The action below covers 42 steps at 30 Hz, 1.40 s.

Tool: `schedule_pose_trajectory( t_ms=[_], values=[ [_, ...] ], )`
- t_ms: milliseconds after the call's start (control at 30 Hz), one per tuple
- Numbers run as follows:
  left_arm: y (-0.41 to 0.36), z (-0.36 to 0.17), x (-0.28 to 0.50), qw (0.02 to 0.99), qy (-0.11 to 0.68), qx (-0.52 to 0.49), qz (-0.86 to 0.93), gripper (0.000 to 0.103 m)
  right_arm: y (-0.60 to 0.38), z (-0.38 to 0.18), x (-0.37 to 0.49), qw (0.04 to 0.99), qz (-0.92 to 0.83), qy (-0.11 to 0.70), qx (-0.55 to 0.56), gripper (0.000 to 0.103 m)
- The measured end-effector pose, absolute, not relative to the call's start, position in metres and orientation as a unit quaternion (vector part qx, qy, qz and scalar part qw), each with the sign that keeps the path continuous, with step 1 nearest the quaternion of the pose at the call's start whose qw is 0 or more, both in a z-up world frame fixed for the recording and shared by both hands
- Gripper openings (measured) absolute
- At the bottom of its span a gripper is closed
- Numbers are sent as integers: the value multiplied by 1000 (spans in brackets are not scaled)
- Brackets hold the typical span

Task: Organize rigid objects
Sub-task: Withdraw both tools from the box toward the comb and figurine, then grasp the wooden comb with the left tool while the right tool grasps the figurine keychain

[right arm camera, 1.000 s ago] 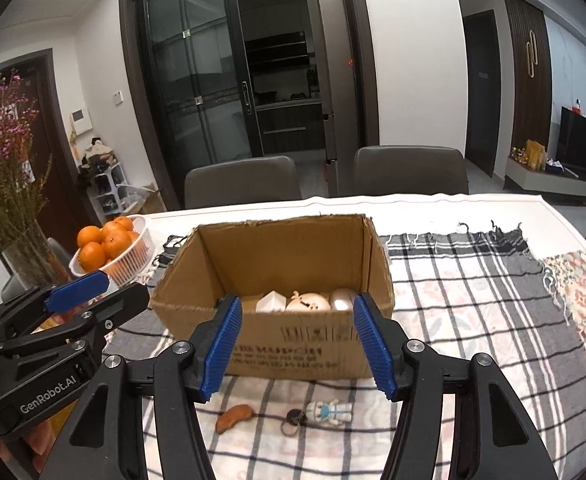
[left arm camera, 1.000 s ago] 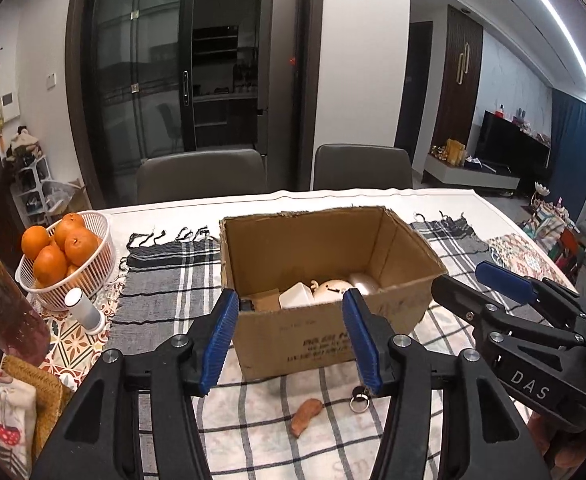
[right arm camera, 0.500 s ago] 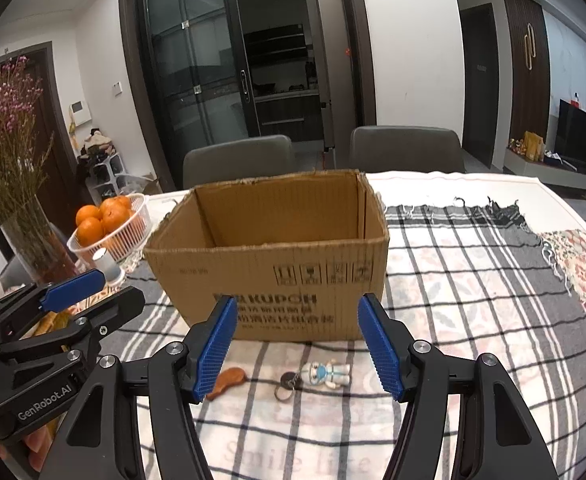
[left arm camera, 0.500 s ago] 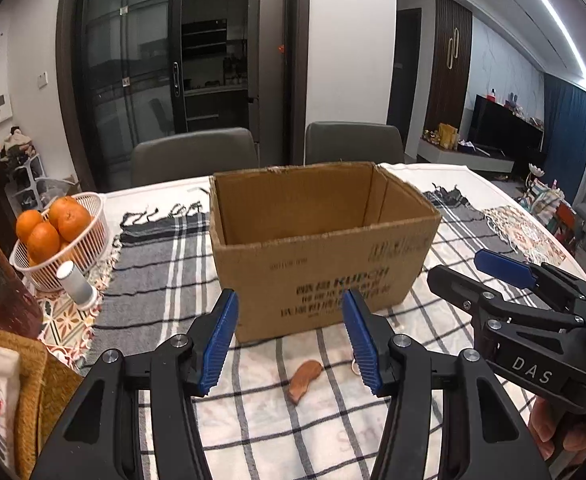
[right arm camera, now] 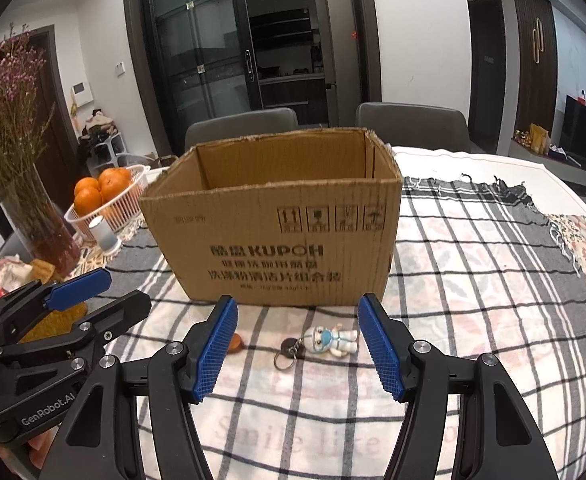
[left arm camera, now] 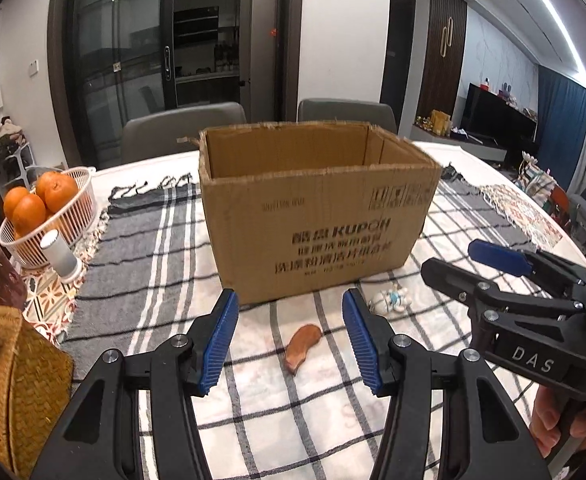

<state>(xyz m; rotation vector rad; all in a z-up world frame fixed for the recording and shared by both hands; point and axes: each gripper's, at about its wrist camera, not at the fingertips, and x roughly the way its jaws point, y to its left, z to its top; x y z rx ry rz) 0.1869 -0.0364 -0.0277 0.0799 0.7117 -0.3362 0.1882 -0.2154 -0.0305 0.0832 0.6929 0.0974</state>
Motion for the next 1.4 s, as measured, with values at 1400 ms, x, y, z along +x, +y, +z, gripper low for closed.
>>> schedule_pose_trajectory(
  t_ms=[1400],
  values=[
    [-57, -126, 233, 863, 416, 86, -272, 39, -229, -126, 223, 903, 17, 423, 75, 64]
  ],
)
